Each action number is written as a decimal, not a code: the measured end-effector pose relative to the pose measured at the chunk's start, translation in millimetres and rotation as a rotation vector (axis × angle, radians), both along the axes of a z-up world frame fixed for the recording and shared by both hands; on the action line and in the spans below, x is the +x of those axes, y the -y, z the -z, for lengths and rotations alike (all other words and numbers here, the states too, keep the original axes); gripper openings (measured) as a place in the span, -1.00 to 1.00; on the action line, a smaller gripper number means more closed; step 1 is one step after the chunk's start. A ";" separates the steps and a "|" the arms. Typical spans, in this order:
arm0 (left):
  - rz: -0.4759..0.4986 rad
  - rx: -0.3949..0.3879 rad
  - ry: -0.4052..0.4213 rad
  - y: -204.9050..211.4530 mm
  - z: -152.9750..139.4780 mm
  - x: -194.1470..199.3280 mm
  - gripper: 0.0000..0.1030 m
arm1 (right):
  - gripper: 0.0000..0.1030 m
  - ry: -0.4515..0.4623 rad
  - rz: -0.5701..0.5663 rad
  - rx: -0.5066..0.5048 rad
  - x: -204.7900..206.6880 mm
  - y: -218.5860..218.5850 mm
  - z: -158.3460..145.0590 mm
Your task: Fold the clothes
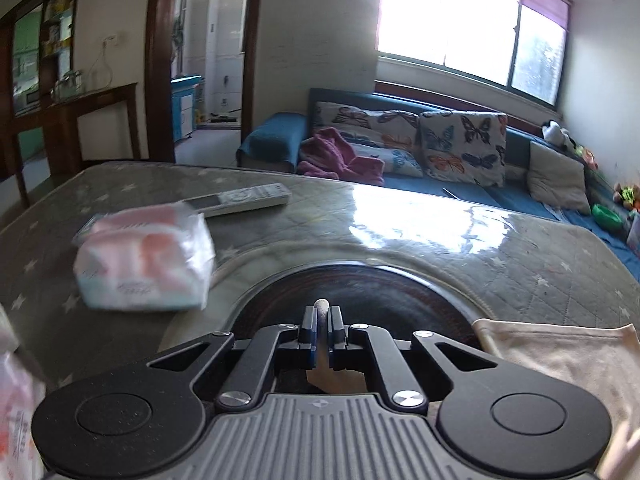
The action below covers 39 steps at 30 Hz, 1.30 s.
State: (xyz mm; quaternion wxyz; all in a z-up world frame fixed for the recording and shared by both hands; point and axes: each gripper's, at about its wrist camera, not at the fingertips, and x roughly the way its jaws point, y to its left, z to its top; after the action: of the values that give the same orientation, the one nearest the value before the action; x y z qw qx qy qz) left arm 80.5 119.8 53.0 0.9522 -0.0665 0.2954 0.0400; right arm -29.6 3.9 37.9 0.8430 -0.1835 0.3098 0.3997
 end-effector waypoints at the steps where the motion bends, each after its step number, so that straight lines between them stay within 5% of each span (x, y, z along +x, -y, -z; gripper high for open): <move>1: -0.007 -0.007 0.000 -3.5 0.8 -2.7 -0.90 | -0.06 -0.003 -0.007 -0.015 -0.5 -4.9 2.7; 7: -0.026 -0.044 0.004 -17.3 5.3 -10.3 -0.90 | -0.29 0.004 0.037 -0.165 -3.5 -25.9 23.2; 9: -0.024 -0.053 0.009 -18.6 6.3 -12.0 -0.90 | -0.37 -0.016 0.046 -0.157 -2.1 -25.7 23.2; 11: -0.019 -0.054 0.019 -18.2 6.0 -14.6 -0.90 | -0.75 -0.027 0.075 -0.155 1.4 -25.3 22.5; 19: -0.031 -0.070 0.052 -29.7 -1.5 -29.2 -0.90 | -0.96 -0.111 0.142 -0.045 14.9 -4.1 15.0; 28: -0.050 -0.074 0.110 -49.2 -15.3 -70.0 -0.90 | -0.96 -0.181 -0.013 0.042 -5.1 2.9 2.7; 33: -0.068 -0.057 0.099 -57.3 -2.3 -97.5 -0.89 | -0.94 -0.114 -0.045 0.015 -14.4 2.6 -1.1; 36: -0.093 -0.063 0.060 -64.4 11.0 -105.6 -0.89 | -0.70 -0.068 -0.062 -0.004 -19.9 2.3 -3.7; 39: -0.103 -0.076 0.034 -69.0 20.7 -107.8 -0.89 | -0.24 -0.041 -0.063 -0.013 -19.0 -1.5 -4.8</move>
State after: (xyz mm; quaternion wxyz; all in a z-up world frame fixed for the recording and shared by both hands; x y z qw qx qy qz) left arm -27.3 188.8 32.2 0.9506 -0.1183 0.2766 0.0768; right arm -48.7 5.4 42.8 0.8223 -0.1905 0.3237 0.4275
